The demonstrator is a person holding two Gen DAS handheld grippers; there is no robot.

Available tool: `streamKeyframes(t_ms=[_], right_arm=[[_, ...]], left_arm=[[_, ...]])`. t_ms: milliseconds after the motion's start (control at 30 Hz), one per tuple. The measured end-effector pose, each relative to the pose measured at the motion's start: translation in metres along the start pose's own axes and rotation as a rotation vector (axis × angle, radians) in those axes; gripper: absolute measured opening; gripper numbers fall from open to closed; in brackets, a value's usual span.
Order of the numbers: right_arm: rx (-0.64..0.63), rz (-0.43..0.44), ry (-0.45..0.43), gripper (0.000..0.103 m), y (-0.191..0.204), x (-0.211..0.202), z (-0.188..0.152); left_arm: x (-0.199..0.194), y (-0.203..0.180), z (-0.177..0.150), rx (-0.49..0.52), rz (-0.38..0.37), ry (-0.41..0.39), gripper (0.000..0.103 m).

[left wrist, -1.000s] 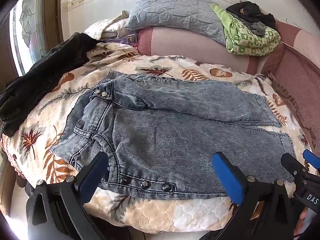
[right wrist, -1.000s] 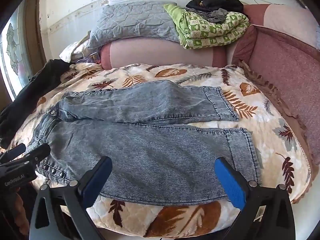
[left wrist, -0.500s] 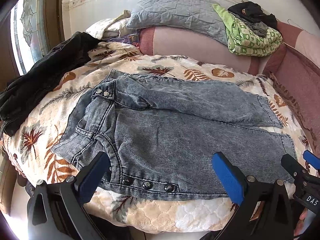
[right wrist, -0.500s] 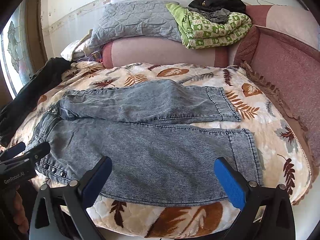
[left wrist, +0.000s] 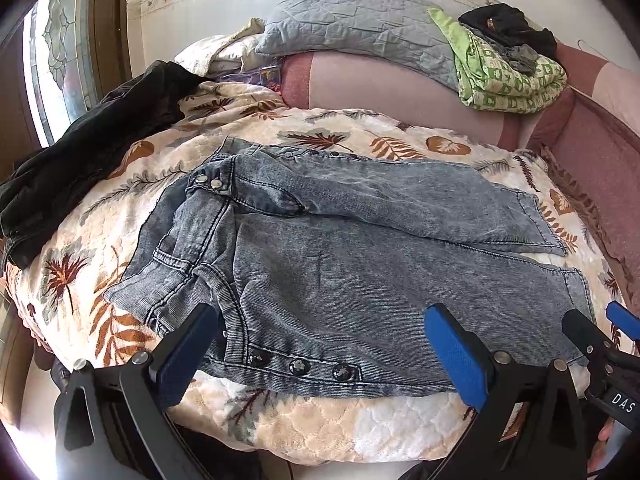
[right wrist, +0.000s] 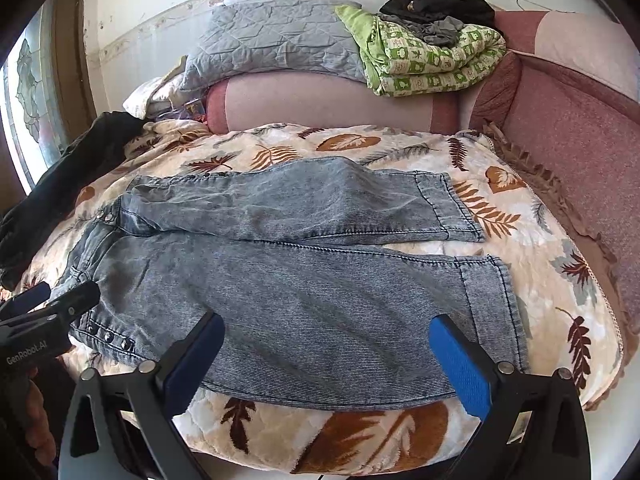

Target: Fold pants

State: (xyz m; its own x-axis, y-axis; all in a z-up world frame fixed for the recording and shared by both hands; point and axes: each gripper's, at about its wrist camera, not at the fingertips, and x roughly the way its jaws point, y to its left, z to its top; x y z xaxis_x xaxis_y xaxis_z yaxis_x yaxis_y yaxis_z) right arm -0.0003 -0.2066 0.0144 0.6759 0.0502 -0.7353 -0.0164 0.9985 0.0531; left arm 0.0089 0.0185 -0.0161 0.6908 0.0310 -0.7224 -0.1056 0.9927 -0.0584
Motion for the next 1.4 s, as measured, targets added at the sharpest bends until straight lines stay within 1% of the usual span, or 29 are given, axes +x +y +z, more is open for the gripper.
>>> streamKeyframes(t_ms=[1400], right_arm=[[-0.007, 0.009, 0.013, 0.103, 0.0039, 0.0051, -0.0021]], left_arm=[[0.0046, 0.0021, -0.0012, -0.015, 0.007, 0.025, 0.103]])
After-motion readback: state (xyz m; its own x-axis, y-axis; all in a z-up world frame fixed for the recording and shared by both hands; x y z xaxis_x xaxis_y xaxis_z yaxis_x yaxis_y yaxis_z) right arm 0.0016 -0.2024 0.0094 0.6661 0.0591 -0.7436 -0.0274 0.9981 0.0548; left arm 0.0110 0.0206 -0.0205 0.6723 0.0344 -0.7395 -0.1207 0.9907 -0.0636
